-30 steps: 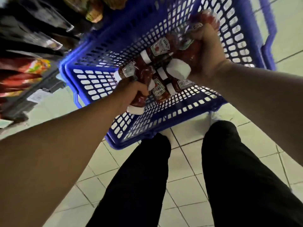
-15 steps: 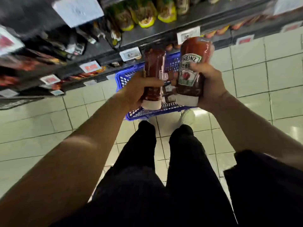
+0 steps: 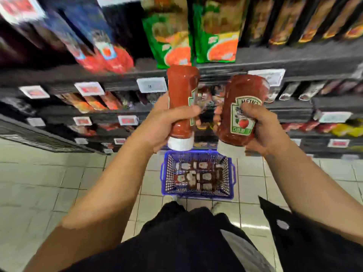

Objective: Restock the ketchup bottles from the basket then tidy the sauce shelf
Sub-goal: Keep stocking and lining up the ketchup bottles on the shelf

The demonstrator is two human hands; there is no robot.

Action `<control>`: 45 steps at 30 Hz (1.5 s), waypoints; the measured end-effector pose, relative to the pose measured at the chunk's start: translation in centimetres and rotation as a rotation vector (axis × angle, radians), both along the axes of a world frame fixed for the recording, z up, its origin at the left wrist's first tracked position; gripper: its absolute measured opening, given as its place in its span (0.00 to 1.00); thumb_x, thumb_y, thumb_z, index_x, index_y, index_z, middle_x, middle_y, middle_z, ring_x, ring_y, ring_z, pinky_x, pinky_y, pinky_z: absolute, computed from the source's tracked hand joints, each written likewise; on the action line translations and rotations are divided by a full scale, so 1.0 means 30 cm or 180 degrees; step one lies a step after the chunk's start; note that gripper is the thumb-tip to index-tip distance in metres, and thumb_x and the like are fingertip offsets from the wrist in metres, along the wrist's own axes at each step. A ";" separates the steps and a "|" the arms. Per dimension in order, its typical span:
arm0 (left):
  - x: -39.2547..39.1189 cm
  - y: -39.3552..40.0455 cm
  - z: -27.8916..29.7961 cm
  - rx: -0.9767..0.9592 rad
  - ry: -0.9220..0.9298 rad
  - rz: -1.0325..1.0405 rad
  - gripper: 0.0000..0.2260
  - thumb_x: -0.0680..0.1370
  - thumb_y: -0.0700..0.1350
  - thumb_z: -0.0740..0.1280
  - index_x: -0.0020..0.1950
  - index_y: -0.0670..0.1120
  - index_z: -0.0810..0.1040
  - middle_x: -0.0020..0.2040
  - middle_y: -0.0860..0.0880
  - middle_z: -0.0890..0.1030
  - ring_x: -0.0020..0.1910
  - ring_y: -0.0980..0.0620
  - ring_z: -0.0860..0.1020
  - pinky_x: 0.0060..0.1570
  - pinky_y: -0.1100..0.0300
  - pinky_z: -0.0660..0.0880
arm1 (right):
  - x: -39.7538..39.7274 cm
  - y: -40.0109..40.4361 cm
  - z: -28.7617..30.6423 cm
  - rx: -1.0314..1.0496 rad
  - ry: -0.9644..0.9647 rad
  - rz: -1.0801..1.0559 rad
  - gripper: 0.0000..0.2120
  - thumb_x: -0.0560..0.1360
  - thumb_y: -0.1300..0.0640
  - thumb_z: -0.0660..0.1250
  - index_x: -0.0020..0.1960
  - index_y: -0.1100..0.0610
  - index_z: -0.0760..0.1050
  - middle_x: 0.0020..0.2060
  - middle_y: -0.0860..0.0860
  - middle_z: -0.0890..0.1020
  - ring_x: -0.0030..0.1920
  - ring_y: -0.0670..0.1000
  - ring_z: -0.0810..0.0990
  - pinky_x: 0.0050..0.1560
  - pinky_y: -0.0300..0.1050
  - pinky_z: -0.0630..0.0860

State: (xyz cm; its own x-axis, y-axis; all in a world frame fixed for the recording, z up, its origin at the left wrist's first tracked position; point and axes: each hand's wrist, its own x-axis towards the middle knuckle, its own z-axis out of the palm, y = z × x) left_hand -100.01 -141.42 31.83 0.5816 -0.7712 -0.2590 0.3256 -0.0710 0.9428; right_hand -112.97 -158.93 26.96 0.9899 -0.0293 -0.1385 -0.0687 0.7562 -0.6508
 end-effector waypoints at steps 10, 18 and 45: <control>0.165 0.154 0.379 -0.0487 -0.0809 0.0467 0.19 0.63 0.45 0.77 0.53 0.49 0.81 0.46 0.43 0.83 0.44 0.46 0.81 0.47 0.48 0.78 | 0.203 0.011 0.440 -0.0820 -0.0735 0.0092 0.35 0.64 0.44 0.82 0.66 0.58 0.78 0.56 0.61 0.84 0.54 0.60 0.85 0.59 0.64 0.79; 0.475 0.173 0.558 -0.0711 -0.1410 0.0637 0.15 0.61 0.50 0.79 0.44 0.53 0.81 0.40 0.46 0.80 0.40 0.47 0.78 0.44 0.49 0.74 | 0.439 0.143 0.673 -0.1180 -0.0131 -0.0837 0.51 0.51 0.35 0.84 0.65 0.61 0.75 0.46 0.63 0.84 0.38 0.59 0.85 0.39 0.53 0.83; 1.090 0.147 0.600 -0.0356 -0.2231 0.0848 0.23 0.57 0.57 0.81 0.50 0.64 0.80 0.48 0.55 0.86 0.48 0.54 0.85 0.49 0.55 0.81 | 0.890 0.095 0.834 -0.2628 -0.0345 -0.2841 0.36 0.57 0.54 0.82 0.60 0.66 0.74 0.45 0.60 0.85 0.43 0.59 0.85 0.45 0.51 0.82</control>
